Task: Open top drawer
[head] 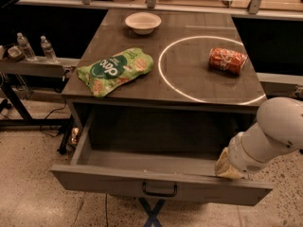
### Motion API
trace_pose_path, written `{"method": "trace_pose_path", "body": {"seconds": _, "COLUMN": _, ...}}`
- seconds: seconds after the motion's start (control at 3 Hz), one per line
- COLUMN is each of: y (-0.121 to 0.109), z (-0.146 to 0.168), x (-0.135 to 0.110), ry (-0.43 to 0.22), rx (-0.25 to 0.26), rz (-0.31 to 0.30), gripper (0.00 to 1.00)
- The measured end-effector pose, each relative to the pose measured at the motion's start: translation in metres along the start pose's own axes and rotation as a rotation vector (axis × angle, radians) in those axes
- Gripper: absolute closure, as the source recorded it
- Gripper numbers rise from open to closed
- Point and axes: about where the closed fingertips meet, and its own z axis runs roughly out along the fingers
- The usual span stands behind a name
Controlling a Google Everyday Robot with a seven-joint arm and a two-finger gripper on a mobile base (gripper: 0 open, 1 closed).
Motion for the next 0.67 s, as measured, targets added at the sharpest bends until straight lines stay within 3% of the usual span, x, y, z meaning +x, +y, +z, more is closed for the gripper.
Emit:
{"method": "trace_pose_path", "body": {"seconds": 0.33, "y": 0.000, "z": 0.000, "x": 0.000, "ry": 0.000, "rx": 0.000, "rz": 0.000, "gripper": 1.00}}
{"method": "trace_pose_path", "body": {"seconds": 0.67, "y": 0.024, "z": 0.003, "x": 0.011, "ry": 0.044, "rx": -0.062, "rz": -0.008, "gripper": 1.00}}
